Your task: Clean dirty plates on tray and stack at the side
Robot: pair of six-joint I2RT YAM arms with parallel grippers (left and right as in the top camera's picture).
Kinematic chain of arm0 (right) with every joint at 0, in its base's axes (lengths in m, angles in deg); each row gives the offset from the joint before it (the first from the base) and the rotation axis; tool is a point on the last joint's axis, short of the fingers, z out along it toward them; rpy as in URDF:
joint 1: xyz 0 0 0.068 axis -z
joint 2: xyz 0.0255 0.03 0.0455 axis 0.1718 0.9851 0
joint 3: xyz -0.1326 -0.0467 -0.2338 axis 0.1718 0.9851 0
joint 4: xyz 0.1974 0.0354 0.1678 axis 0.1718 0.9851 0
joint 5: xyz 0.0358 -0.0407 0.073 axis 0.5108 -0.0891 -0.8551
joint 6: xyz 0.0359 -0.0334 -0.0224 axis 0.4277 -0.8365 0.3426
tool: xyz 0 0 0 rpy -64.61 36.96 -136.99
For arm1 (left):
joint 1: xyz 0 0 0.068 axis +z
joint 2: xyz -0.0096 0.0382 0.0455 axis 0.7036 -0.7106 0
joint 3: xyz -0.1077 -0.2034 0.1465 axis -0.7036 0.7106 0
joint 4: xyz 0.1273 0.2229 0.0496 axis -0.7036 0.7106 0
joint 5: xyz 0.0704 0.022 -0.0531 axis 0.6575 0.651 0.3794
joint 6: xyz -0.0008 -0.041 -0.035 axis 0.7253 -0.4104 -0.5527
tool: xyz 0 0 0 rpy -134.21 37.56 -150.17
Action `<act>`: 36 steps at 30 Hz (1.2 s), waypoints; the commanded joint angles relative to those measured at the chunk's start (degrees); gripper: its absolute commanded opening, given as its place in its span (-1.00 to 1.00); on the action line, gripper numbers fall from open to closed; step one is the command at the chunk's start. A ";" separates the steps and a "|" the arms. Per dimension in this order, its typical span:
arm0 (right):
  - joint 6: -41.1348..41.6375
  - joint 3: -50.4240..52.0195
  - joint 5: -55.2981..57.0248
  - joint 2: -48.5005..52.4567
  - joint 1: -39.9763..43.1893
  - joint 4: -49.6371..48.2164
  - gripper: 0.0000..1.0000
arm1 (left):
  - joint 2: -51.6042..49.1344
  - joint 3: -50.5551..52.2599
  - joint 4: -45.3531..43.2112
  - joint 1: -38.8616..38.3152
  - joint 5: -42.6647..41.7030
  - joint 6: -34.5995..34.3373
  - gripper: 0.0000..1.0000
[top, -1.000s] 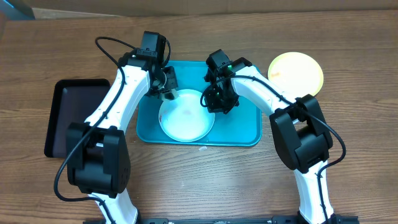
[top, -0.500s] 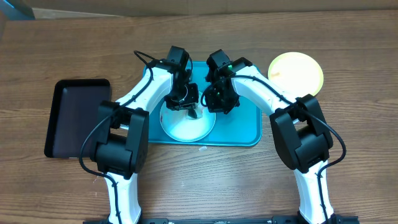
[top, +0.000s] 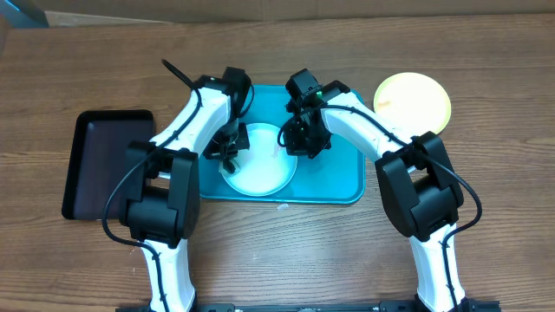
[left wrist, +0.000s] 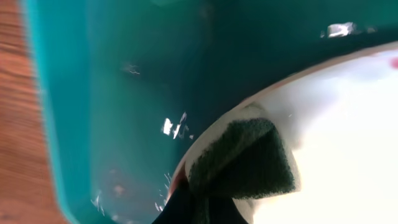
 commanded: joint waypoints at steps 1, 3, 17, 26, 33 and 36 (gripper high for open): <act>2.49 1.11 7.89 1.25 2.25 1.33 -0.93 | 1.81 -2.75 1.11 3.10 9.57 -2.86 -0.92; 2.47 1.11 7.89 1.25 2.27 1.33 -0.93 | 3.10 -2.93 -0.07 3.08 4.94 -1.79 -0.92; 2.69 1.11 6.58 1.25 2.25 1.25 -0.93 | 3.32 5.38 -15.93 -1.29 -25.94 7.06 -0.91; 2.69 1.11 6.60 1.25 2.25 1.40 -0.93 | 3.34 9.25 -15.96 -2.29 -12.41 7.54 -0.92; 2.69 1.11 6.62 1.25 2.25 1.79 -0.93 | 3.37 6.05 -3.39 -0.28 16.70 -1.29 -0.92; 2.62 1.11 6.67 1.25 2.25 1.73 -0.93 | 3.50 2.82 1.53 0.61 22.16 -5.60 -0.92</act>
